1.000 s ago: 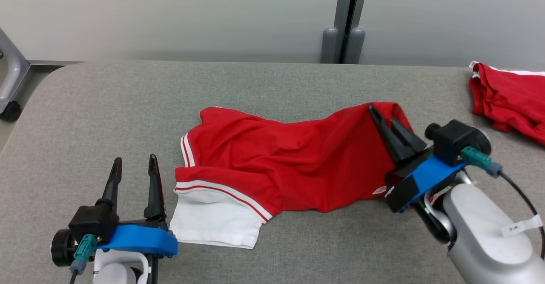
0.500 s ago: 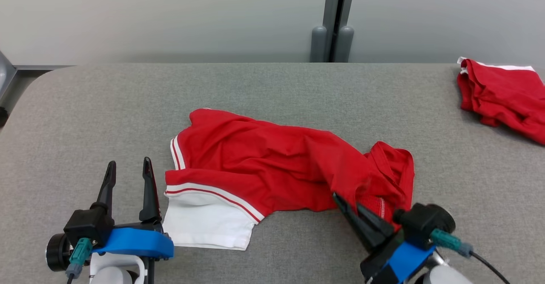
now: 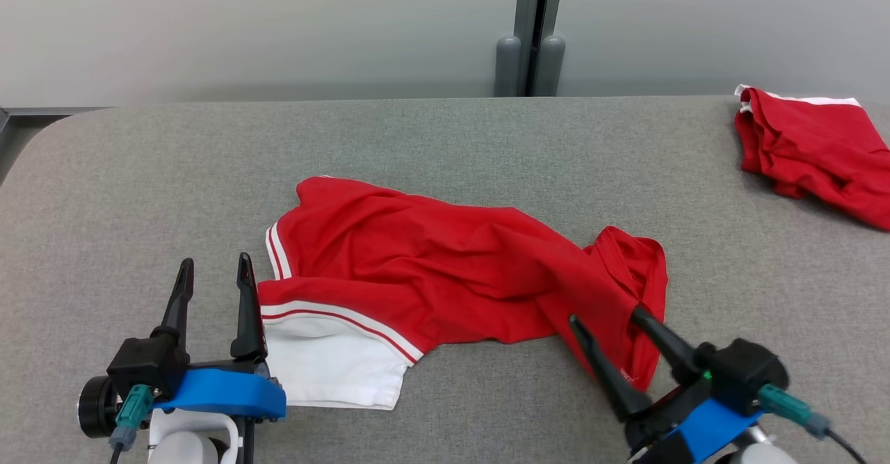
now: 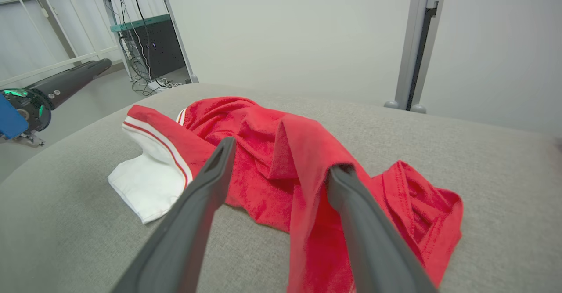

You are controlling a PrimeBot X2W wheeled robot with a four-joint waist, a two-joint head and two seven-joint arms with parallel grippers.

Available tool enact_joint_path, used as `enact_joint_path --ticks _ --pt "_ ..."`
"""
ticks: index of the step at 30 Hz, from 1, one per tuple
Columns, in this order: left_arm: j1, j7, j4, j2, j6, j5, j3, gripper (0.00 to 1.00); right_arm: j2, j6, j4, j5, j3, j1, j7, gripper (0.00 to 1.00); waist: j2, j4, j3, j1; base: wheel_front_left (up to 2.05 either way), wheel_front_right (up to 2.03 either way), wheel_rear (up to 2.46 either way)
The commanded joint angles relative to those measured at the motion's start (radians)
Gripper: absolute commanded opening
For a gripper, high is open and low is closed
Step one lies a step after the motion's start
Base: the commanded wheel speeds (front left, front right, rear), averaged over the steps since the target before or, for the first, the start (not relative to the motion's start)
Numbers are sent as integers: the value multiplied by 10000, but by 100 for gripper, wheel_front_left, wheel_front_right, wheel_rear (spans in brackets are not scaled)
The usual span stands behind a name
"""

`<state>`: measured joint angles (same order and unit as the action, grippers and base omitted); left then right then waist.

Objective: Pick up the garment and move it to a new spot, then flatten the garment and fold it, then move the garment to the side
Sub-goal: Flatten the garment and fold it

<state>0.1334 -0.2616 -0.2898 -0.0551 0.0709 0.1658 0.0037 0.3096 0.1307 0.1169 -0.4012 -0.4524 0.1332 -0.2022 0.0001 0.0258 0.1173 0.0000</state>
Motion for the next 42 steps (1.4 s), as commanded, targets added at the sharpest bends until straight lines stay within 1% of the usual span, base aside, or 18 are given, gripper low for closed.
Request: enact_joint_path --ticks 1,4,11,15,19,25,32,33,34,38,42 --pt "101 -45 22 -12 18 -46 33 100 78 2 -144 117 213 -169 -106 100 -1 -4 -2 0 0 0 0" --pt "34 -45 60 -22 -11 -58 64 100 158 4 -529 251 836 -318 -209 100 -1 -36 -5 0 0 0 0" --pt "34 -45 88 -18 -3 -82 31 100 390 2 -1099 477 1976 -331 11 100 -1 -17 5 0 0 0 0" --pt "126 -45 127 -17 -1 -93 27 100 396 4 -933 556 2476 -108 357 100 -1 26 53 0 0 0 0" --pt "165 -45 134 -29 19 -74 33 100 373 2 -350 550 2687 302 755 100 -1 85 108 0 0 0 0" --pt "271 -45 116 -22 62 -86 -4 100 297 4 740 693 2271 1301 1221 100 -1 240 258 0 0 0 0" --pt "394 -45 111 -2 48 -47 -71 100 286 2 2518 784 1737 2557 1718 100 -1 536 446 0 0 0 0" --pt "404 -45 112 1 47 -37 -91 100 338 2 2814 851 1666 2674 1816 100 -1 592 480 0 0 0 0" --pt "404 -45 112 1 47 -37 -91 100 338 2 2814 851 1666 2674 1816 100 -1 592 480 0 0 0 0" --pt "480 -45 112 10 36 -2 -155 100 397 2 3867 844 1401 3150 2115 100 -1 784 616 0 0 0 0" --pt "568 -45 116 19 15 31 -211 100 428 2 4764 644 1072 3441 2312 100 -1 954 723 0 0 0 0"
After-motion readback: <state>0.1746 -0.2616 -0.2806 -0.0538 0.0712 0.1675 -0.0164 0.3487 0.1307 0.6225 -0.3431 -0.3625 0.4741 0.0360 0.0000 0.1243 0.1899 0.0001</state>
